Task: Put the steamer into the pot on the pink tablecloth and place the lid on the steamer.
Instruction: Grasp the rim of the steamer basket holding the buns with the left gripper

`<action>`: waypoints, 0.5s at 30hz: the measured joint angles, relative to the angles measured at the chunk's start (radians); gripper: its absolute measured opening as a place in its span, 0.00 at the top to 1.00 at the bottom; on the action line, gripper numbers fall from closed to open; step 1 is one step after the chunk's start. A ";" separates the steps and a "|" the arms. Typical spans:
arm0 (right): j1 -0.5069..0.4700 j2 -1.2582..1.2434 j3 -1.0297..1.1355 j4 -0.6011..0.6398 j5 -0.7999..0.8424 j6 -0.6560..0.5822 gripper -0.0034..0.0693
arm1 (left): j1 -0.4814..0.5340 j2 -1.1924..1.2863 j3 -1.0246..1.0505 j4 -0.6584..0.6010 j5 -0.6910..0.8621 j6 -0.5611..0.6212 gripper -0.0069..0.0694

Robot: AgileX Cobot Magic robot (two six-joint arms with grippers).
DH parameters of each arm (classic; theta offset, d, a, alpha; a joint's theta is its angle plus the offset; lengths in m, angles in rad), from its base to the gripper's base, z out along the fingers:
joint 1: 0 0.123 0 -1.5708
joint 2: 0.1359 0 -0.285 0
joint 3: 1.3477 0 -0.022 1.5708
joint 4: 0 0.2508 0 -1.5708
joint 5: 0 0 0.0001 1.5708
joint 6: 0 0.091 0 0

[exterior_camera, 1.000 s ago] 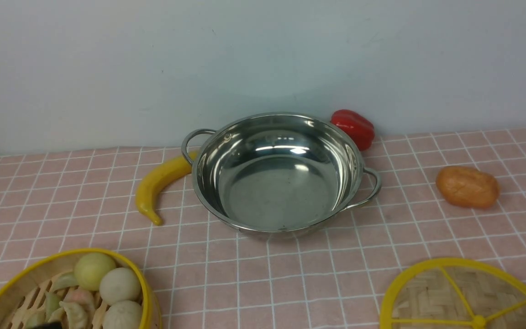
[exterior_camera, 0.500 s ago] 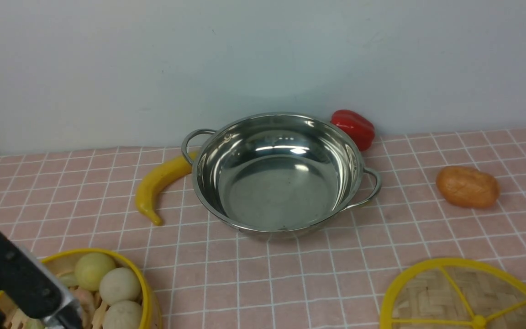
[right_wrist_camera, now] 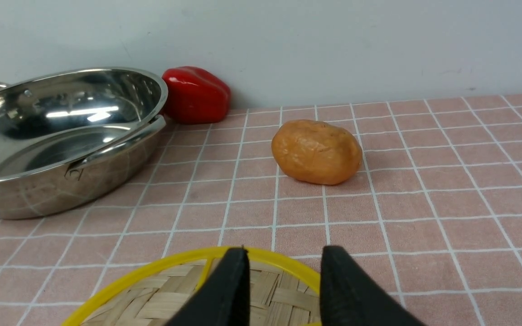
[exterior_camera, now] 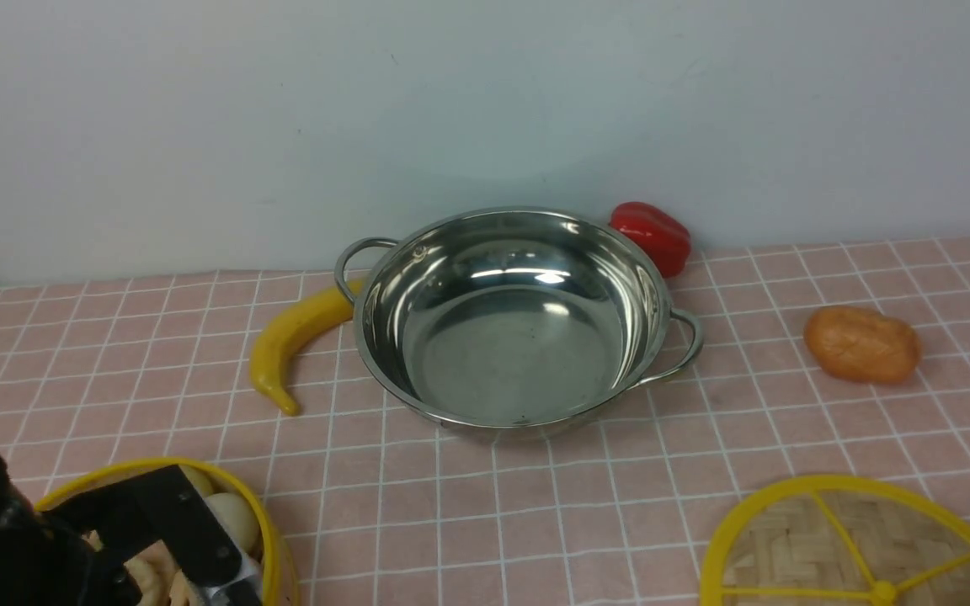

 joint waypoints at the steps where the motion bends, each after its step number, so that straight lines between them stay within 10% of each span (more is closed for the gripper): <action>1: 0.000 0.000 0.000 0.000 0.000 0.000 0.62 | 0.000 0.024 0.000 -0.002 -0.005 0.000 0.31; 15: 0.000 0.000 0.000 0.000 0.000 0.000 0.62 | 0.000 0.251 -0.001 -0.003 -0.028 0.000 0.50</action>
